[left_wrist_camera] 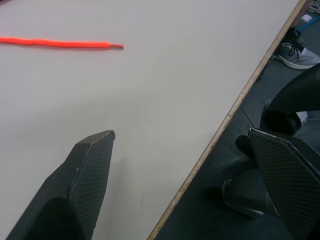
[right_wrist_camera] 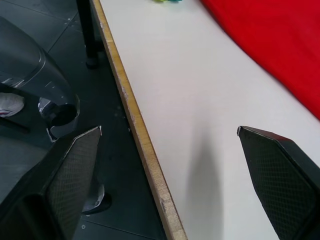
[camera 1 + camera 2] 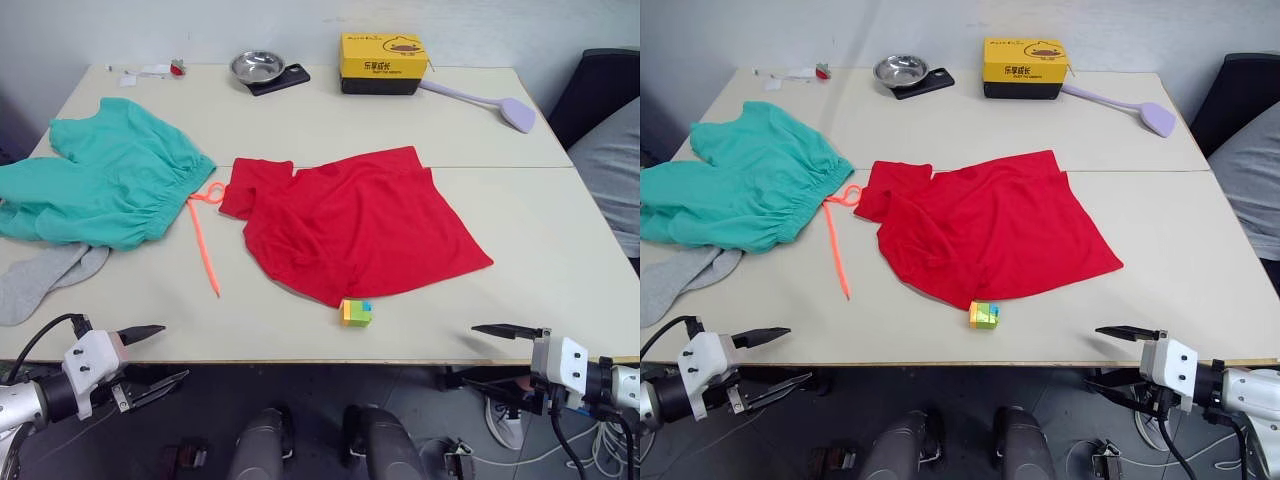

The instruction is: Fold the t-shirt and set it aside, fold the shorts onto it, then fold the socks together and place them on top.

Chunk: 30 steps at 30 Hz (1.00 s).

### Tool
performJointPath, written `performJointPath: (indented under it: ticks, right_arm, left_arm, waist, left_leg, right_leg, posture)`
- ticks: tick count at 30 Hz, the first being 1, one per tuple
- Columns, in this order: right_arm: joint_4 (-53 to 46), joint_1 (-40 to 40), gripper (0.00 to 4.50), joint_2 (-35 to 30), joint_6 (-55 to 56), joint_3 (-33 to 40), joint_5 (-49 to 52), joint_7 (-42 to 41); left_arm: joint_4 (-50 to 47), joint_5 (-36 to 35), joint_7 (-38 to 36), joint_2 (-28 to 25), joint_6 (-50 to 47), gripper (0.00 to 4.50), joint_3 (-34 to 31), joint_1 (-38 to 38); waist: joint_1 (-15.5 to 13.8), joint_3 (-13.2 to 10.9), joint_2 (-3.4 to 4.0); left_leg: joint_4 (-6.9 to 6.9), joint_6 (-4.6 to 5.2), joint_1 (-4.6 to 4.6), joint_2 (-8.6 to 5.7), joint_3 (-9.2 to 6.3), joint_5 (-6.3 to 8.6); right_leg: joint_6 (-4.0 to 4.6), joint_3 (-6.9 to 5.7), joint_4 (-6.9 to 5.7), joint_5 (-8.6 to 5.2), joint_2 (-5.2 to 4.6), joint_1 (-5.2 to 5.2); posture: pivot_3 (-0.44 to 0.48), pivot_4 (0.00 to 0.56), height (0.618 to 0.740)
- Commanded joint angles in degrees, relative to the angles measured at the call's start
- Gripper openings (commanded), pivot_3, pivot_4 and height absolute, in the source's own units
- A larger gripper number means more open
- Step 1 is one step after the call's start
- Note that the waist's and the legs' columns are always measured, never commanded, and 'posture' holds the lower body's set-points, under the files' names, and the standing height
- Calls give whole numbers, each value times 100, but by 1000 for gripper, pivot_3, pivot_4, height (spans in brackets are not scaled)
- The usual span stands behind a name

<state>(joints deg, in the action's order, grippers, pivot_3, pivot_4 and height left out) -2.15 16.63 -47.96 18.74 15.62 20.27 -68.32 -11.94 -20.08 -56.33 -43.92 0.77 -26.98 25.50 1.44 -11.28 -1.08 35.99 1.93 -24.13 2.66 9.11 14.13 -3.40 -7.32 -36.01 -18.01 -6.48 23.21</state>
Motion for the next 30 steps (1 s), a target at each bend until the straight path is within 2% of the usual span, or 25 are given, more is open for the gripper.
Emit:
performJointPath:
  ticks: [1,6,13,14,16,18,19,24,30]
  right_arm:
    - [-173,47,4443,46,48,158,39,132]
    - [-246,58,4443,58,-19,191,88,256]
    - [-325,96,4443,106,-212,264,149,452]
    - [-303,76,4443,135,-201,255,154,472]
    - [-245,-3,4443,225,-206,272,159,588]
    - [-202,-54,4443,252,-256,301,131,692]
    - [-170,-46,4443,231,-244,324,122,679]
    - [-183,349,4443,104,-220,607,176,559]
    - [-262,1490,4443,206,-156,1581,293,424]
  left_arm:
    - [-83,-103,9,14,-67,4500,-111,56]
    - [-278,-497,-26,75,-603,4500,-84,14]
    - [-366,-626,6,96,-800,4500,-55,-143]
    - [-372,-614,8,103,-786,4500,-44,-163]
    - [-361,-572,-4,117,-712,4500,-4,-240]
    - [-330,-557,19,130,-680,4500,17,-345]
    - [-302,-526,31,124,-640,4500,41,-421]
    - [-312,-619,-220,-4,-768,4500,258,-694]
    - [-746,-772,-627,-145,-1002,4500,900,-1168]
  waist:
    - [0,0,-1]
    - [1,1,-1]
    - [-4,0,2]
    - [21,-6,20]
    - [76,-19,45]
    - [62,-25,55]
    - [-8,-27,63]
    - [-282,-27,75]
    - [-343,-26,75]
  left_leg:
    - [1,0,0,0,0,0]
    - [1,0,2,1,-1,0]
    - [5,0,4,1,-3,0]
    - [2,4,2,-7,-17,-1]
    - [3,30,13,-46,-146,-19]
    - [-15,68,16,-148,-323,-67]
    - [2,59,14,-142,-296,-60]
    - [4,45,1,-141,-265,-42]
    - [5,67,4,-141,-240,-29]
  right_leg:
    - [0,-1,0,0,0,-1]
    - [0,-3,-1,0,1,-5]
    - [-1,-5,-3,0,1,-10]
    - [-2,-20,0,1,0,-34]
    - [-23,-154,27,-5,-31,-136]
    - [-76,-312,22,-48,-113,-215]
    - [-80,-267,-3,-63,-109,-173]
    - [-76,-230,3,-57,-109,-172]
    - [-84,-212,13,-57,-109,-172]
  posture:
    - [0,150,740]
    - [0,150,740]
    - [0,150,740]
    - [0,150,740]
    - [0,150,740]
    - [0,150,740]
    - [0,150,740]
    - [0,150,740]
    - [0,150,740]
